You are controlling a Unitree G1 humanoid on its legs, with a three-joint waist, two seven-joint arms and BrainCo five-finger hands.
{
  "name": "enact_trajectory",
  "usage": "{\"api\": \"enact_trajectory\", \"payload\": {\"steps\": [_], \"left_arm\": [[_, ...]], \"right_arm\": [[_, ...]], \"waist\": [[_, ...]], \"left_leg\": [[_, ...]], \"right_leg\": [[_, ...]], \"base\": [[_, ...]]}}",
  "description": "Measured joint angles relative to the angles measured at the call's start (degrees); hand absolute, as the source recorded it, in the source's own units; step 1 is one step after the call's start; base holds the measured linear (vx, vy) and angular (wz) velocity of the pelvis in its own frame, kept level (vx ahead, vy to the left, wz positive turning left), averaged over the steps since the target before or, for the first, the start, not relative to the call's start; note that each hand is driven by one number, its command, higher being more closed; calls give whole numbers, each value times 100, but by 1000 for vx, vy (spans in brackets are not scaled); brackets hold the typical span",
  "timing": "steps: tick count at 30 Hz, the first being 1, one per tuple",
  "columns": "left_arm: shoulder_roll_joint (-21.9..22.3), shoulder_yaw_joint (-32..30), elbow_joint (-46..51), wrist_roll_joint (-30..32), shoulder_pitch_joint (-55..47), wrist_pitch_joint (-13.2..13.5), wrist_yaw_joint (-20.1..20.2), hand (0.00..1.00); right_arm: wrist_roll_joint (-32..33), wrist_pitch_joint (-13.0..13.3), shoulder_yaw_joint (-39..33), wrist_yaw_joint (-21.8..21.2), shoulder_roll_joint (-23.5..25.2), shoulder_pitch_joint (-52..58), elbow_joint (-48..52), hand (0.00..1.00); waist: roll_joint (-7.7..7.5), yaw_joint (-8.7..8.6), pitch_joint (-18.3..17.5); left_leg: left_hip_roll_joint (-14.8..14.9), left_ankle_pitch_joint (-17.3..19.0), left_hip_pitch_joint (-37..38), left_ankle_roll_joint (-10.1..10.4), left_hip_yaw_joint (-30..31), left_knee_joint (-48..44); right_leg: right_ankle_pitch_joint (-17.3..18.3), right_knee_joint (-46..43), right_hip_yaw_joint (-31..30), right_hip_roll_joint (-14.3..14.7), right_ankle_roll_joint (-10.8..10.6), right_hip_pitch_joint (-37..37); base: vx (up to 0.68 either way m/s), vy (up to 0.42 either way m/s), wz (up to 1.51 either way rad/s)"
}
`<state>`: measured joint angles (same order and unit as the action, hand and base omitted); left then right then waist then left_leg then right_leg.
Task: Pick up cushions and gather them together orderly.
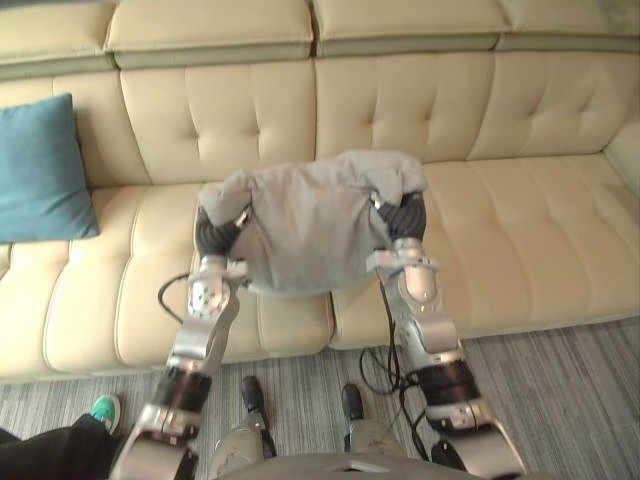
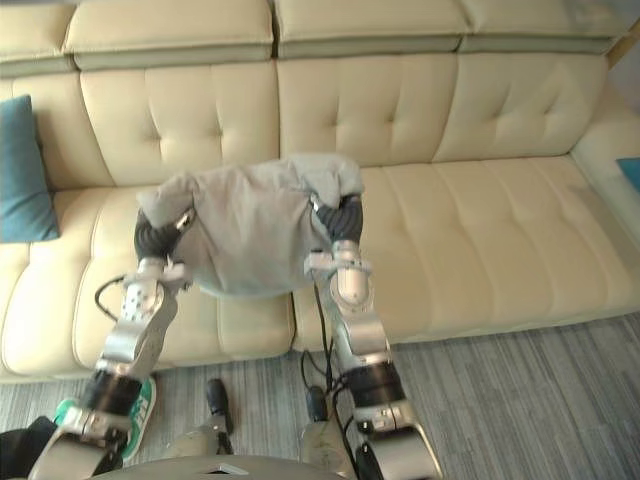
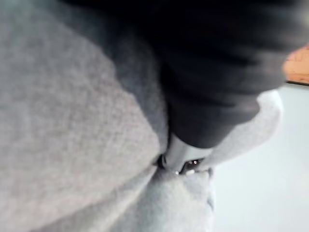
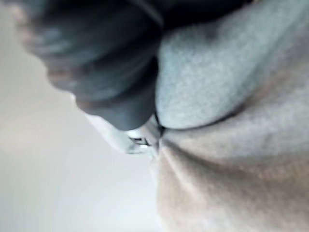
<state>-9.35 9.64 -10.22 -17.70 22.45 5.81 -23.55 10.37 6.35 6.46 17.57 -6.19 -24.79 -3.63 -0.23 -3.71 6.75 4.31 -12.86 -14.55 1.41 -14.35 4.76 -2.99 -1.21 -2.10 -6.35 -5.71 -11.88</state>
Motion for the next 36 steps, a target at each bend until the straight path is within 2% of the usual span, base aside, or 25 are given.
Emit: {"api": "enact_trajectory", "payload": {"steps": [2,4,6,8,10,15,18,20,22,24,25,26,28,30,32,33,34,35,36], "left_arm": [[-156,80,-234,0,719,2,-146,100],[-270,169,-443,2,1447,33,-225,100],[-453,159,-780,3,2235,111,-313,100],[-544,147,-1047,27,2752,118,-379,100],[-627,124,-1345,108,3509,122,-495,100],[-652,-11,-1510,109,4203,123,-612,100],[-654,-68,-1586,104,4574,130,-627,100],[-647,-67,-1586,96,4652,130,-619,100],[-633,-55,-1586,55,4699,132,-603,100],[-623,-54,-1586,-10,4712,132,-607,100],[-607,-55,-1586,-19,4770,132,-613,0],[-585,-57,-1586,-22,4896,155,-620,0],[-550,-65,-1585,-25,5087,184,-628,0],[-488,-98,-1583,-69,5242,317,-626,0],[-388,-168,-1585,-149,5287,378,-620,0],[-367,-236,-1590,-286,5284,422,-603,0],[-373,-331,-1660,-432,5286,443,-575,0],[-380,-351,-1695,-475,5294,450,-560,0],[-365,-343,-1761,-473,5306,450,-490,0]], "right_arm": [[-184,-5,-226,213,-228,-741,-417,100],[-183,-38,-493,448,-391,-1449,-732,100],[-182,-40,-704,682,-426,-2210,-1021,100],[-181,-40,-790,792,-496,-2667,-1179,100],[-183,-38,-969,1004,-584,-3345,-1302,100],[-328,-34,-1117,1310,-620,-3967,-1309,100],[-434,-34,-1125,1435,-647,-4204,-1307,100],[-505,-36,-1148,1473,-641,-4222,-1308,100],[-587,-36,-1181,1554,-607,-4242,-1308,100],[-594,-36,-1216,1566,-557,-4244,-1308,100],[-593,-35,-1235,1603,-549,-4265,-1308,100],[-591,-30,-1280,1648,-551,-4334,-1305,0],[-578,-15,-1373,1693,-557,-4437,-1289,0],[-578,67,-1418,1792,-591,-4453,-1166,0],[-579,107,-1447,1800,-666,-4467,-1039,0],[-572,114,-1449,1794,-704,-4530,-1035,0],[-549,116,-1433,1780,-734,-4575,-1038,0],[-531,126,-1450,1780,-755,-4574,-1041,0],[-436,132,-1467,1780,-825,-4578,-1064,0]], "waist": [[78,15,280],[179,50,411],[203,59,719],[221,68,793],[234,76,1016],[302,144,1226],[343,184,1443],[341,191,1461],[340,195,1524],[339,204,1524],[340,211,1526],[342,212,1527],[347,221,1530],[353,200,1533],[345,186,1535],[347,206,1536],[399,281,1553],[398,251,1554],[398,220,1554]], "left_leg": [[14,-89,-150,-20,108,-11],[40,-172,-462,2,207,-12],[62,-241,-619,27,231,-12],[65,-288,-822,44,245,-12],[83,-376,-1095,57,283,-13],[80,-474,-1520,79,294,-13],[80,-575,-1751,101,343,-13],[77,-673,-1915,235,450,-13],[59,-850,-2081,480,518,-13],[64,-920,-2200,573,531,-12],[81,-939,-2286,568,534,-12],[100,-938,-2418,568,540,-12],[129,-834,-2587,647,534,-10],[188,-416,-2805,605,397,23],[191,-71,-2881,757,49,-15],[205,-156,-2879,638,-176,-13],[298,-692,-2851,421,-187,-15],[268,-708,-2873,248,-162,-15],[228,-710,-2895,246,-125,-15]], "right_leg": [[-62,-41,100,20,-52,-104],[-67,-205,190,51,-59,-436],[-68,-366,200,71,-71,-654],[-73,-455,204,73,-79,-898],[-84,-601,202,74,-95,-1227],[-29,-855,182,67,-142,-1774],[163,-1252,219,46,-145,-2165],[227,-1403,271,11,-118,-2382],[276,-1556,291,-41,-90,-2588],[325,-1640,305,-47,-58,-2733],[353,-1715,312,-36,-43,-2855],[385,-1831,327,-25,-32,-3049],[388,-1920,358,-2,-33,-3269],[339,-1952,407,-19,-30,-3491],[212,-1756,444,-154,-44,-3499],[158,-1635,440,-177,-62,-3485],[168,-1653,417,-73,-82,-3483],[170,-1657,431,-91,-82,-3483],[180,-1679,475,-139,-90,-3481]], "base": [[-76,-6,24],[-105,-19,21],[-121,-30,4],[-86,-32,0],[-82,-36,2],[-10,-27,-1],[23,-72,9],[26,-77,13],[31,-84,13],[16,-70,5],[6,-61,-2],[1,-60,-3],[-15,-34,-6],[-13,-4,5],[0,18,24],[18,1,-10],[18,-17,-23],[27,-19,-12],[29,3,23]]}}
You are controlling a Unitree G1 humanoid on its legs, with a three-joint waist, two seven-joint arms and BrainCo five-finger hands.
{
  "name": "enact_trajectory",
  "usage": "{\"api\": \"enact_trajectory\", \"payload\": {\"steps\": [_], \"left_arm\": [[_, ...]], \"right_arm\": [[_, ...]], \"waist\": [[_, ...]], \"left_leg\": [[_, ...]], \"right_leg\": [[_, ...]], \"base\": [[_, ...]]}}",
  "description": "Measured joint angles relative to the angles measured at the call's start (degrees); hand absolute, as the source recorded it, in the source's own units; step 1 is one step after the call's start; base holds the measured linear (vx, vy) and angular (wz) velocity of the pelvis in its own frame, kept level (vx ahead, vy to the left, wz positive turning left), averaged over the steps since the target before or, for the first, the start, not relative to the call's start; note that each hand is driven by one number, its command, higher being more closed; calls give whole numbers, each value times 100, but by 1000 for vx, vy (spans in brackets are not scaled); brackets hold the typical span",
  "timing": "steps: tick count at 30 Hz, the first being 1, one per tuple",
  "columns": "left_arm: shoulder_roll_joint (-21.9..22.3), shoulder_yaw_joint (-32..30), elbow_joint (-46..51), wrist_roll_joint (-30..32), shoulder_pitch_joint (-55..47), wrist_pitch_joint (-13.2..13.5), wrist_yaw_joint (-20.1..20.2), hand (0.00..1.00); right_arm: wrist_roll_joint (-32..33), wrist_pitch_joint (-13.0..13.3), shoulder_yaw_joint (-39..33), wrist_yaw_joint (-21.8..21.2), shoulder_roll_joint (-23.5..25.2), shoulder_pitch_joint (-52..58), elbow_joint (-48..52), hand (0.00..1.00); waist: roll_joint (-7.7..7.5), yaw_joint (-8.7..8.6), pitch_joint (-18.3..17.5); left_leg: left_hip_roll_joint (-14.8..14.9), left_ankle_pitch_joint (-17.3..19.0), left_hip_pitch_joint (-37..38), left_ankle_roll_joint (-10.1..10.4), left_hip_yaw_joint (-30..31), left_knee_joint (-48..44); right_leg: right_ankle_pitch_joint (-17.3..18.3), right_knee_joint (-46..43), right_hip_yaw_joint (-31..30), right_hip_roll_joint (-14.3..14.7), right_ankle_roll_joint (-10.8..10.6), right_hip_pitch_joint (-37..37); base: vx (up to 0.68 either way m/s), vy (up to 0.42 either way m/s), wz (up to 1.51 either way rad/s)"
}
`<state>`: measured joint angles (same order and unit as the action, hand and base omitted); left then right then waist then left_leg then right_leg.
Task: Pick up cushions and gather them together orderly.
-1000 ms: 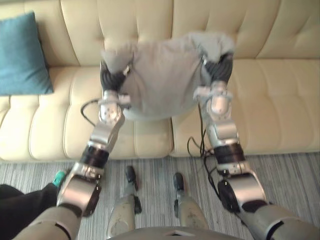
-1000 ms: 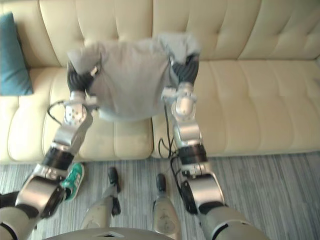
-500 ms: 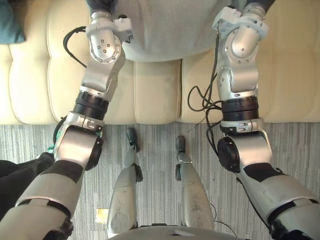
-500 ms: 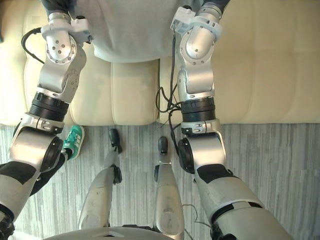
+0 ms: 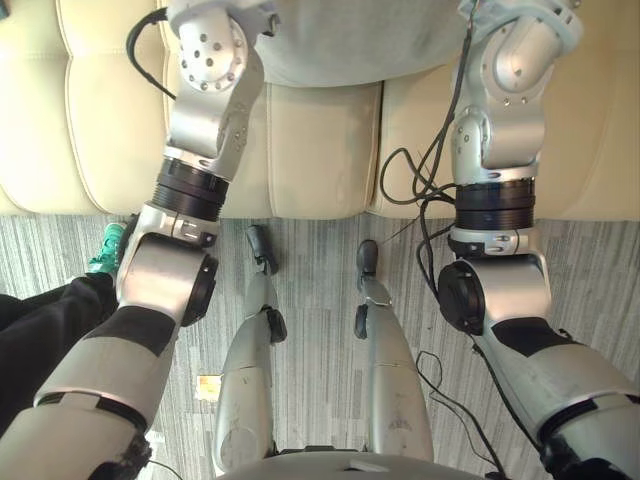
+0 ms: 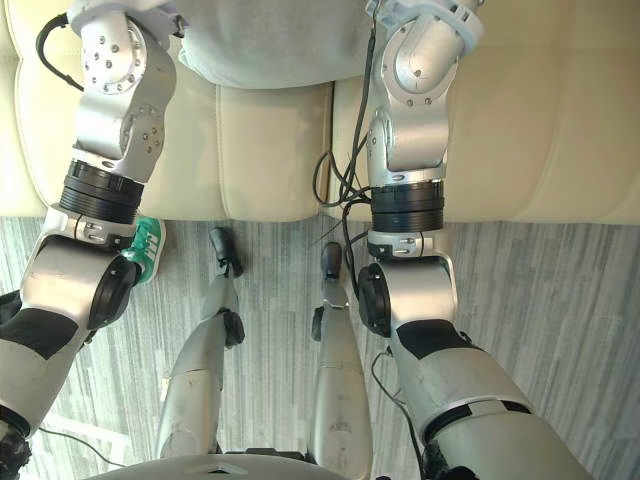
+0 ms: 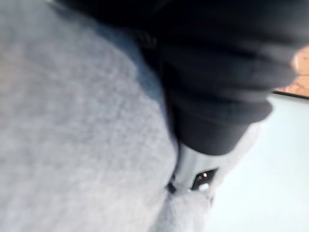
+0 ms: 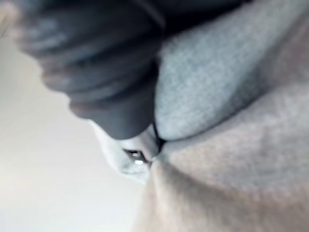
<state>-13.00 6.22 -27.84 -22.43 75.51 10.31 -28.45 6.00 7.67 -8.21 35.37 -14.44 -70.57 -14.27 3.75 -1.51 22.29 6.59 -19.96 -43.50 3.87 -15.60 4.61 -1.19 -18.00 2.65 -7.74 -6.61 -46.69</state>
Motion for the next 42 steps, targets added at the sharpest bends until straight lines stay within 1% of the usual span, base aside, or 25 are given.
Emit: {"api": "enact_trajectory", "payload": {"steps": [3,5,7,10,12,14,15,17,21,23,24,26,27,28,30,32,33,34,36,37,38,39,40,41,42], "left_arm": [[-43,67,-204,1,0,-23,129,0],[-134,68,-258,1,0,-71,135,0],[-224,69,-265,3,0,-121,149,0],[-459,54,-489,0,62,-136,261,0],[-564,47,-662,-5,154,-154,300,0],[-870,-4,-730,-111,211,-167,387,0],[-925,-23,-747,-114,222,-167,403,0],[-1132,-166,-953,-232,335,-186,504,0],[-1278,-200,-1092,-579,406,-187,540,0],[-1292,-237,-1115,-681,409,-195,546,0],[-1331,-390,-1115,-745,371,-203,592,0],[-1440,-557,-1095,-755,203,-221,646,0],[-1566,-795,-1040,-779,-191,-225,682,0],[-1605,-892,-997,-795,-390,-226,691,0],[-1750,-1380,-550,-867,-1400,-233,762,0],[-1931,-1960,-90,-868,-2762,-231,817,0],[-1952,-2140,61,-866,-3184,-232,820,0],[-1949,-2442,385,-860,-4004,-229,919,0],[-1907,-2591,600,-820,-4709,-229,1013,0],[-1753,-2712,731,-789,-5189,-230,1100,0],[-1514,-2757,858,-739,-5654,-230,1184,0],[-1425,-2750,919,-700,-5839,-230,1219,0],[-1224,-2740,990,-612,-6194,-228,1309,0],[-930,-2724,998,-534,-6642,-229,1399,0],[-648,-2681,982,-532,-6970,-245,1465,0]], "right_arm": [[168,49,-94,-6,-87,-39,-85,0],[329,100,-98,-26,-118,-131,-250,0],[525,101,-98,-35,-271,-246,-335,0],[825,117,-95,-239,-580,-376,-619,0],[1063,114,-97,-286,-768,-380,-812,0],[1517,112,-91,-419,-982,-466,-1200,0],[1581,110,-89,-434,-1028,-477,-1261,0],[1971,108,-16,-563,-1278,-556,-1599,0],[2596,92,136,-660,-1456,-880,-2037,0],[2765,90,148,-666,-1556,-957,-2093,0],[2852,83,150,-698,-1740,-953,-2117,0],[2855,40,144,-784,-1965,-885,-2151,0],[2853,-11,120,-894,-2227,-630,-2086,0],[2852,-22,107,-914,-2321,-482,-2031,0],[2841,-52,53,-981,-2704,315,-1593,0],[2717,-70,-242,-1196,-3016,1427,-1049,0],[2700,-75,-395,-1259,-3048,1784,-865,0],[2506,-74,-697,-1405,-3058,2560,-514,0],[2500,-77,-873,-1525,-3036,3255,-276,0],[2485,-74,-1080,-1663,-2848,3697,-121,0],[2358,-63,-1314,-1764,-2470,4147,62,0],[2315,-62,-1364,-1782,-2314,4321,121,0],[2286,-54,-1461,-1816,-1975,4709,237,0],[2275,-36,-1536,-1885,-1508,5211,243,0],[2154,-39,-1607,-1926,-1145,5618,218,0]], "waist": [[0,78,0],[0,57,0],[0,86,0],[0,50,0],[0,33,0],[0,12,0],[0,16,0],[0,29,0],[-1,16,0],[0,28,0],[-1,35,0],[-1,23,0],[-1,6,0],[-1,1,0],[-4,-38,-2],[-5,-40,-2],[-6,-38,-3],[-10,-18,-5],[-23,24,-8],[-29,44,-11],[-72,57,-39],[-100,59,-86],[-143,62,-223],[-209,36,-420],[-217,-11,-543]], "left_leg": [[-52,-25,-7,4,84,-1],[-54,-41,-18,28,158,-1],[-50,-19,-51,74,164,0],[-55,-75,-92,54,163,0],[-58,-132,-101,110,168,0],[-50,-174,-97,91,178,-1],[-48,-178,-93,90,178,-1],[-40,-196,-63,83,178,-1],[-32,-212,-5,117,190,1],[-20,-121,10,218,203,2],[-8,-29,33,148,223,4],[5,9,95,133,187,3],[3,4,225,135,162,2],[-3,0,288,136,161,2],[-61,59,545,57,141,3],[-122,130,865,-9,131,2],[-132,147,959,-30,134,2],[-138,172,1141,-41,141,2],[-133,202,1355,-42,144,2],[-131,240,1575,-48,137,2],[-133,299,1843,-35,135,3],[-136,319,1920,-28,137,3],[-143,371,2038,-2,148,3],[-130,432,2185,70,181,5],[-95,454,2313,66,268,5]], "right_leg": [[147,-154,104,-73,-18,-7],[237,-284,143,-76,-5,-28],[292,-415,155,-80,0,-106],[302,-473,148,-87,10,-179],[310,-492,156,-90,17,-179],[320,-523,174,-84,25,-179],[321,-529,174,-83,26,-179],[324,-577,176,-77,32,-171],[323,-636,177,-74,34,-133],[313,-643,195,-71,45,-115],[289,-623,224,-68,49,-76],[247,-537,249,-68,41,20],[237,-462,252,-72,37,195],[239,-447,256,-76,34,267],[364,-488,246,-126,-2,509],[552,-609,244,-191,-17,788],[611,-644,247,-198,-14,870],[725,-714,261,-208,-4,1041],[814,-756,268,-209,19,1229],[872,-760,267,-208,19,1443],[946,-760,256,-212,26,1691],[975,-761,253,-212,34,1752],[1019,-721,255,-196,33,1875],[1053,-614,262,-151,44,2062],[1043,-412,282,-73,47,2301]], "base": [[29,1,24],[6,-30,18],[-10,-58,9],[-15,-57,1],[-5,-68,6],[-9,-80,3],[-18,-92,1],[-27,-97,0],[-49,-99,1],[-55,-90,1],[-45,-77,3],[-35,-88,1],[-16,-81,0],[4,-80,3],[26,-79,12],[81,-138,15],[111,-188,15],[78,-145,14],[64,-136,6],[63,-144,-6],[63,-139,-8],[57,-129,-11],[54,-118,-8],[75,-141,-3],[89,-123,0]]}}
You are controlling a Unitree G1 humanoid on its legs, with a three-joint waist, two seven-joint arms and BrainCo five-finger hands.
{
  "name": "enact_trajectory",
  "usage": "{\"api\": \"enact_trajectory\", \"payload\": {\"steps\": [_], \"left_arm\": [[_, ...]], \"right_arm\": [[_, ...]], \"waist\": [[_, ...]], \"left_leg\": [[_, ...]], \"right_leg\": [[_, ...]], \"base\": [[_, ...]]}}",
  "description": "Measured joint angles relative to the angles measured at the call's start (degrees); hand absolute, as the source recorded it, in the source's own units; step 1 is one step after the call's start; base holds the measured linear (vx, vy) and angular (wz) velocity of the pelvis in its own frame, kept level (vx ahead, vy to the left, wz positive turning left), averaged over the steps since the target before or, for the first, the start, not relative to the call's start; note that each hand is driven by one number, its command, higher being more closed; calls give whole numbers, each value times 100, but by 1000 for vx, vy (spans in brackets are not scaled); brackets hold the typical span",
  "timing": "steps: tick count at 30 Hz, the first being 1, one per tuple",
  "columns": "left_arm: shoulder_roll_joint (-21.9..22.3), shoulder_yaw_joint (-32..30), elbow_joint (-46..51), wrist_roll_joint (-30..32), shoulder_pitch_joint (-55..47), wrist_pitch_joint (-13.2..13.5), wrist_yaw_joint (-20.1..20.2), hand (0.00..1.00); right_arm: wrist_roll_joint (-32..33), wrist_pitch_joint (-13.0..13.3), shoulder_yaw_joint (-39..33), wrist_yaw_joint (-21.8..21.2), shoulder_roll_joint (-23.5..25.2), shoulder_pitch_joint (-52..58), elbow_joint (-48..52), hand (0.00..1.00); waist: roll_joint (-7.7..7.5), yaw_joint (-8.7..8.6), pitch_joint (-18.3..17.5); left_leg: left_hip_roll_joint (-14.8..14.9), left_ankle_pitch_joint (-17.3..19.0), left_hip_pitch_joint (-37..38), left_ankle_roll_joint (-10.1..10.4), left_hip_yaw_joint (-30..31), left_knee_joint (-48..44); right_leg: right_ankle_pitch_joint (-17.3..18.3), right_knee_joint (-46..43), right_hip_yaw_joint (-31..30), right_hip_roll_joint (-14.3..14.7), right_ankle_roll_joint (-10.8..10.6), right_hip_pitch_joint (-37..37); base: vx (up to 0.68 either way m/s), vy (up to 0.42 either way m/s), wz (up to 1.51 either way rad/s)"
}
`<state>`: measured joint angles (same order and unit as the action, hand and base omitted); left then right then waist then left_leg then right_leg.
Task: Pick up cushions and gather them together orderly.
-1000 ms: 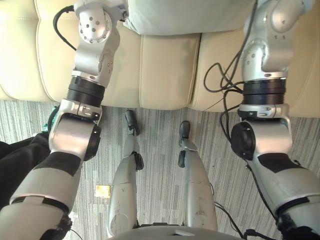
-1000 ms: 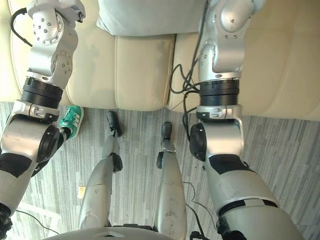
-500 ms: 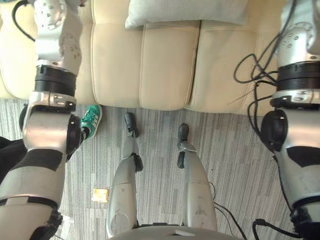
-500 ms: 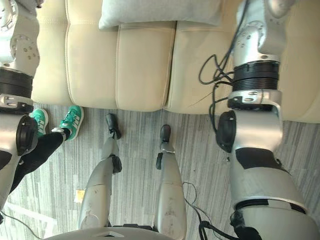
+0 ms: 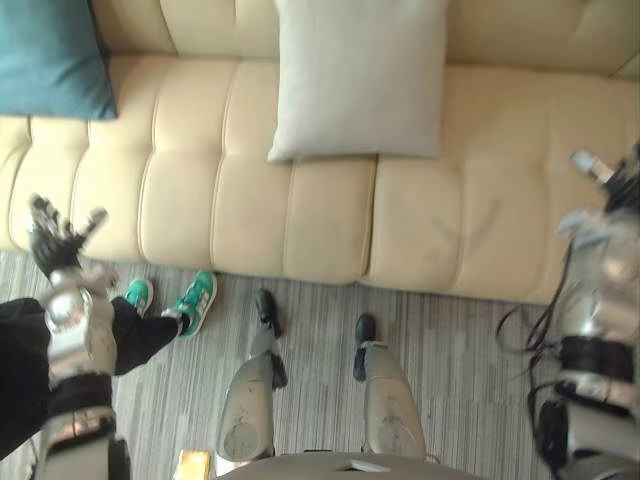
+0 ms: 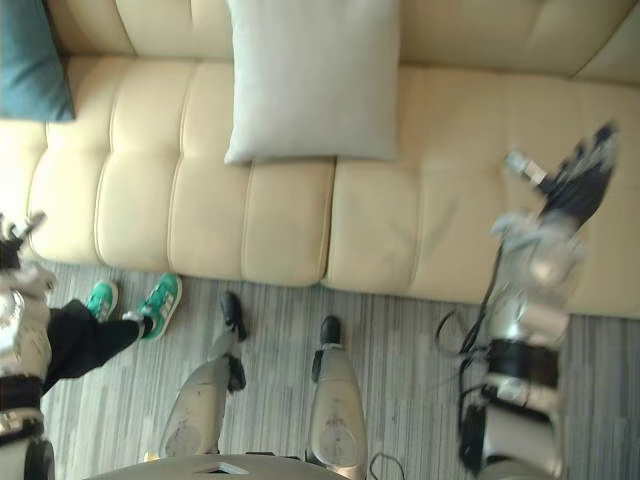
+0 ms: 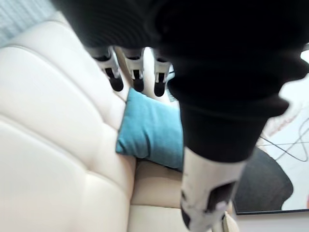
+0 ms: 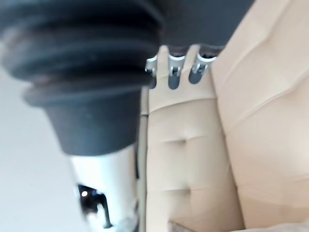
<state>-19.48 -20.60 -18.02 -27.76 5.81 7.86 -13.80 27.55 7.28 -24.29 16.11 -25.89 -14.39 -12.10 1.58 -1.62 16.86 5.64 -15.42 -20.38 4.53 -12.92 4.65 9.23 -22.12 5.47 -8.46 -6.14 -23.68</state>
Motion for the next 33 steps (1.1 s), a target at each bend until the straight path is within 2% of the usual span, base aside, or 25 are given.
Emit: {"api": "enact_trajectory", "payload": {"steps": [4,7,8,9,10,13,17,20,22,23,25,26,27,28,29,30,31,32,33], "left_arm": [[791,167,-120,340,-970,-129,251,0],[1103,178,-425,554,-1241,-221,446,0],[1273,150,-676,599,-1363,-247,537,0],[1301,147,-737,620,-1380,-248,548,0],[1450,109,-1199,780,-1449,-291,576,0],[1845,73,-2050,1091,-1548,-445,584,0],[2103,19,-2903,1496,-1597,-563,586,0],[2249,-152,-3203,1691,-1616,-664,592,0],[2246,-177,-3224,1804,-1614,-665,593,0],[2247,-178,-3260,1903,-1615,-663,594,0],[2237,-177,-3303,1917,-1599,-664,598,0],[2225,-176,-3314,1919,-1593,-665,598,0],[2225,-180,-3307,1911,-1586,-663,594,0],[2218,-183,-3300,1915,-1560,-676,582,0],[2222,-175,-3301,1916,-1553,-680,577,0],[2306,-186,-3301,1912,-1514,-677,574,0],[2205,-163,-3269,1911,-1488,-677,569,0],[2150,-160,-3262,1907,-1484,-679,569,0],[2051,-111,-3267,1908,-1489,-679,569,0]], "right_arm": [[-460,-16,-156,-293,1245,1166,-1,0],[-713,-100,58,-532,1819,1799,-9,0],[-982,-158,245,-642,2039,2045,-35,0],[-1017,-161,277,-666,2078,2086,-42,0],[-1232,-202,456,-762,2264,2212,-176,0],[-1460,-307,871,-862,2571,2294,-627,0],[-1683,-451,1016,-975,2764,2518,-1309,0],[-1716,-530,1013,-986,2764,2695,-1779,0],[-1832,-582,1011,-989,2768,2744,-1900,0],[-1897,-605,1010,-996,2768,2786,-2057,0],[-1897,-628,1013,-1003,2767,2765,-2200,0],[-1897,-634,1014,-1003,2764,2742,-2288,0],[-1896,-639,1014,-999,2778,2744,-2300,0],[-1896,-639,1014,-995,2816,2735,-2331,0],[-1897,-640,1006,-987,2805,2707,-2403,0],[-1897,-643,991,-977,2740,2653,-2449,0],[-1898,-645,1017,-979,2830,2567,-2498,0],[-1899,-646,1031,-979,2828,2570,-2527,0],[-1900,-644,1103,-984,2823,2560,-2662,0]], "waist": [[-68,-39,-394],[-94,-42,-511],[-96,-41,-605],[-96,-39,-622],[-115,14,-699],[-129,79,-789],[-162,110,-1002],[-186,123,-1136],[-199,140,-1130],[-259,145,-1141],[-251,166,-1159],[-252,171,-1158],[-263,193,-1157],[-287,207,-1163],[-272,227,-1172],[-111,360,-1137],[-183,297,-1071],[-272,303,-1080],[-400,301,-1120]], "left_leg": [[82,186,440,-11,38,-1],[69,277,707,-18,25,-2],[54,318,793,-33,-19,-2],[53,323,809,-37,-35,-2],[52,363,920,-41,-208,-1],[52,489,1240,-48,-555,0],[54,606,1654,-42,-673,35],[73,640,1919,-46,-760,35],[80,654,2064,-39,-793,35],[85,669,2173,-40,-876,35],[96,682,2256,-40,-1019,34],[102,684,2255,-41,-1087,31],[96,685,2211,-45,-1130,-7],[80,681,2130,-44,-1059,-12],[69,719,2040,-36,-932,-19],[261,735,1862,-250,-781,-70],[291,786,1667,-343,-726,-367],[289,802,1612,-357,-654,-481],[280,791,1547,-393,-543,-616]], "right_leg": [[-252,789,5,160,32,760],[-393,1203,6,173,26,1189],[-472,1366,-35,169,9,1318],[-495,1391,-48,168,1,1336],[-593,1533,-204,168,-8,1396],[-763,1777,-498,158,-20,1632],[-705,1800,-539,141,18,1997],[-660,1763,-597,152,62,2200],[-626,1725,-631,163,113,2304],[-617,1699,-680,166,114,2370],[-626,1648,-806,183,128,2343],[-614,1606,-810,184,181,2287],[-539,1503,-736,176,447,2162],[-510,1496,-585,151,923,2043],[-424,1634,-273,113,1303,2044],[-152,648,188,-39,1157,1704],[130,-1226,326,-289,830,1226],[299,-1993,312,-370,680,1168],[446,-2650,279,-430,399,1308]], "base": [[95,-58,-11],[51,9,-7],[39,22,-11],[25,27,-37],[15,20,-52],[10,16,-54],[2,-1,-16],[15,-6,-10],[-16,-6,-13],[-26,-5,-25],[-37,-3,-31],[-49,-3,-27],[-66,11,-23],[-53,31,-18],[-33,13,-39],[-85,-22,-19],[-72,-58,-2],[-93,-86,48],[-41,-124,55]]}}
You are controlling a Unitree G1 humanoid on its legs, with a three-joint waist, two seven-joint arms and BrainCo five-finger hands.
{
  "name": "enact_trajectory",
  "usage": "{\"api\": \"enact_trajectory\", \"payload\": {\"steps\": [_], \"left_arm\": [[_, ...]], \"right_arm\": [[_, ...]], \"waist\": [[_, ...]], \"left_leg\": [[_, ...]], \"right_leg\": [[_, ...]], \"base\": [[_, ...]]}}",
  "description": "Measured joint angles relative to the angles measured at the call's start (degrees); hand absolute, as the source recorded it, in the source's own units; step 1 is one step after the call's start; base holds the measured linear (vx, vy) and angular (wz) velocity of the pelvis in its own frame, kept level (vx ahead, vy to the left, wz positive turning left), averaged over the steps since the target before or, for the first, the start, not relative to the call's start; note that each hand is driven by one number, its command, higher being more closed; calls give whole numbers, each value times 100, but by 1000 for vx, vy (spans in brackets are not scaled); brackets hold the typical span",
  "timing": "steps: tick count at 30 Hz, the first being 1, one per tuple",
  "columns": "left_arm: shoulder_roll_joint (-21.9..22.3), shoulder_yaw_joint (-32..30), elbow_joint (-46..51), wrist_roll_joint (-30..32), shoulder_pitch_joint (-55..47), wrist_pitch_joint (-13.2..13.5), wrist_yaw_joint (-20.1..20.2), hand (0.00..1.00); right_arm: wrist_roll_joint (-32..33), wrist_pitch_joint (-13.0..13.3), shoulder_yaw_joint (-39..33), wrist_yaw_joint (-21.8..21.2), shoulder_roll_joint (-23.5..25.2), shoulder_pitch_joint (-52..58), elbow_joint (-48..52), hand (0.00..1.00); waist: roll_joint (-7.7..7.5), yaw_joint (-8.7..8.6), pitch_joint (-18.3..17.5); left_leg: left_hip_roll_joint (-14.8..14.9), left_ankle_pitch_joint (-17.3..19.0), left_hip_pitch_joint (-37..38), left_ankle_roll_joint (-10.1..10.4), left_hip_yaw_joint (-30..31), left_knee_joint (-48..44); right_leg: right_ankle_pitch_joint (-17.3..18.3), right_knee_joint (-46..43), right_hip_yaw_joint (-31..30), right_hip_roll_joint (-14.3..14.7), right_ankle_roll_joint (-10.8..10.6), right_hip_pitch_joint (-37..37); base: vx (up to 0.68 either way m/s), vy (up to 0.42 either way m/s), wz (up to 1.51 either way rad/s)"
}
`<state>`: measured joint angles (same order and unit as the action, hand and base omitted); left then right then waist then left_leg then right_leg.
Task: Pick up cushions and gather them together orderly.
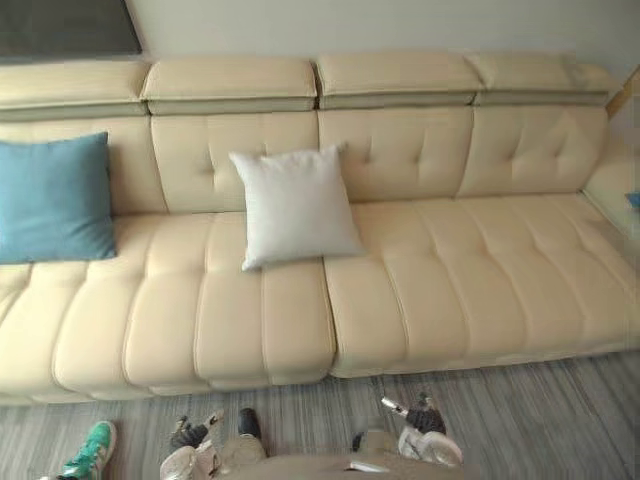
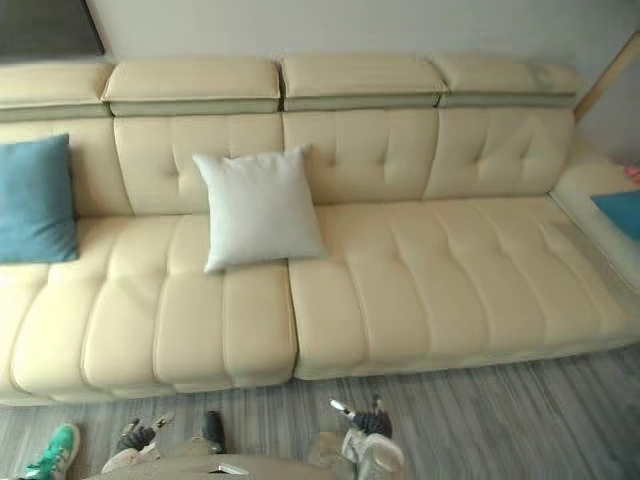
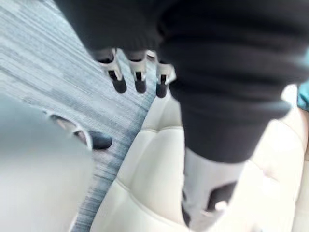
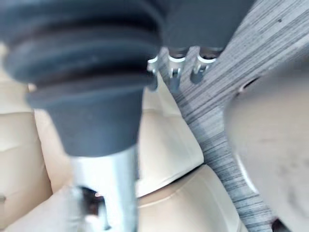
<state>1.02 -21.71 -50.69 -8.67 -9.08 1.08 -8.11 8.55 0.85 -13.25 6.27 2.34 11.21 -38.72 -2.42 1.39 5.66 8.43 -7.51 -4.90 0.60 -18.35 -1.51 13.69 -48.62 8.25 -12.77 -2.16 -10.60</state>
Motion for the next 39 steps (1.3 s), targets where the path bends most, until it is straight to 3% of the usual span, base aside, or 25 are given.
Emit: {"api": "enact_trajectory", "payload": {"steps": [2,3,4,5,6,7,8,9,10,11,12,13,14,15,16,18,19,20,21,23,24,26,30,39], "left_arm": [[-170,51,-55,-6,-9,-13,7,0],[-212,15,-59,-23,6,0,9,0],[-193,20,-132,-27,60,-14,-6,0],[-73,55,-175,-26,55,-52,-39,0],[-58,147,-244,-35,52,-75,-49,0],[-57,164,-252,-44,52,-76,-50,0],[-79,299,-374,-76,83,-93,-55,0],[-97,431,-433,-48,19,-119,-54,0],[-92,506,-451,-19,-73,-132,-55,0],[-98,602,-469,-12,-182,-155,-80,0],[-203,605,-477,12,-170,-178,-110,0],[-282,598,-471,47,-149,-186,-137,0],[-344,523,-519,95,-142,-229,-150,0],[-346,486,-527,117,-146,-240,-152,0],[-337,467,-553,144,-157,-243,-162,0],[-298,415,-607,169,-146,-241,-155,0],[-292,324,-668,169,-145,-253,-149,0],[-232,249,-671,169,-170,-266,-140,0],[-212,179,-659,168,-164,-266,-133,0],[-397,198,-657,148,-204,-274,-95,0],[-406,209,-657,159,-179,-275,-86,0],[-415,312,-663,86,-158,-279,-14,0],[-379,356,-728,81,-190,-320,21,0],[-386,389,-929,167,-161,-337,96,0]], "right_arm": [[-1,-5,126,2,2,-40,-344,0],[-5,-3,142,1,24,-88,-419,0],[-7,-23,125,7,-75,-245,-518,0],[-6,-48,133,13,-211,-335,-518,0],[-4,-58,139,26,-347,-503,-532,0],[-4,-58,140,28,-366,-515,-534,0],[-4,-60,183,39,-414,-649,-564,0],[-5,-59,193,44,-472,-679,-579,0],[-5,-60,234,37,-471,-665,-637,0],[-7,-61,252,39,-447,-670,-719,0],[-8,-66,230,41,-390,-632,-729,0],[-4,-61,202,44,-344,-598,-734,0],[-2,-59,77,54,-338,-629,-754,0],[-2,-59,53,62,-367,-637,-762,0],[-1,-59,26,59,-442,-589,-796,0],[0,-63,-92,52,-475,-505,-944,0],[2,-91,-165,51,-452,-491,-1027,0],[1,-113,-220,45,-457,-475,-1042,0],[1,-122,-376,44,-397,-464,-1173,0],[3,-223,-532,15,-193,-407,-1313,0],[10,-224,-578,12,-190,-401,-1340,0],[0,-234,-756,16,-232,-403,-1448,0],[-81,-235,-774,14,-281,-406,-1478,0],[-232,-240,-790,13,-355,-588,-1866,0]], "waist": [[-227,24,-141],[-346,93,-202],[-310,174,-228],[48,277,-225],[224,309,-157],[237,307,-146],[481,259,13],[586,232,105],[631,206,131],[647,166,162],[416,134,222],[324,142,233],[163,153,245],[121,145,250],[104,120,248],[201,68,237],[217,64,231],[331,53,185],[273,39,201],[-12,-31,30],[-27,-69,1],[42,-143,-35],[110,-145,-82],[96,-140,-137]], "left_leg": [[-89,-109,-163,43,175,-167],[-205,-199,-315,93,209,-229],[-156,-290,-452,120,263,-274],[1,-367,-643,156,316,-283],[39,-477,-850,189,281,-282],[42,-493,-875,188,278,-277],[153,-546,-1015,268,419,-246],[191,-507,-1001,369,575,-176],[249,-495,-975,437,623,-121],[270,-292,-920,710,702,-20],[210,95,-894,1188,707,30],[181,136,-924,1144,663,-44],[36,164,-1073,689,745,-1058],[-54,256,-1062,569,747,-1520],[-185,753,-924,369,736,-2160],[-86,1702,-563,452,714,-2600],[-3,2013,-379,449,682,-2783],[29,2176,-193,546,679,-2569],[-104,2172,-40,418,574,-2196],[-527,1482,375,265,399,-902],[-609,1365,409,270,410,-639],[-781,1038,531,193,446,-67],[-896,661,910,191,545,650],[-791,553,1110,205,568,649]], "right_leg": [[-52,17,-224,27,-453,494],[-346,550,-409,53,-648,741],[-57,1188,-497,260,-721,977],[133,2249,-413,491,-481,1343],[291,3077,-399,530,-454,1562],[310,3157,-396,531,-469,1577],[261,3648,-317,703,-499,1697],[195,3695,-280,821,-466,1743],[170,3660,-259,904,-438,1747],[142,3597,-198,952,-394,1747],[58,3593,-117,828,-287,1695],[43,3549,-79,733,-272,1610],[-19,3465,-109,550,-286,1417],[-58,3474,-143,482,-309,1390],[-159,3538,-199,393,-354,1366],[-382,3700,-339,402,-421,1296],[-500,3786,-457,402,-499,1274],[-620,3880,-506,446,-567,1290],[-715,4016,-601,442,-598,1273],[-905,4229,-527,306,-405,1171],[-951,4296,-440,325,-397,1173],[-1076,4434,-422,321,-319,1135],[-1157,4537,-411,358,-356,1234],[-1200,4713,-423,513,-341,1477]], "base": [[-75,-154,51],[-124,-157,22],[-231,-187,-7],[-295,-158,-33],[-288,-129,-33],[-302,-94,-12],[-348,-69,13],[-347,-53,20],[-295,-41,23],[-286,-44,27],[-229,-41,24],[-262,-3,5],[-162,24,-12],[-241,38,-22],[-151,39,-21],[-167,156,-39],[-132,225,-51],[-121,222,-51],[-137,183,-46],[-173,152,-27],[-185,106,8],[-124,87,16],[-106,8,4],[-3,-19,-1]]}}
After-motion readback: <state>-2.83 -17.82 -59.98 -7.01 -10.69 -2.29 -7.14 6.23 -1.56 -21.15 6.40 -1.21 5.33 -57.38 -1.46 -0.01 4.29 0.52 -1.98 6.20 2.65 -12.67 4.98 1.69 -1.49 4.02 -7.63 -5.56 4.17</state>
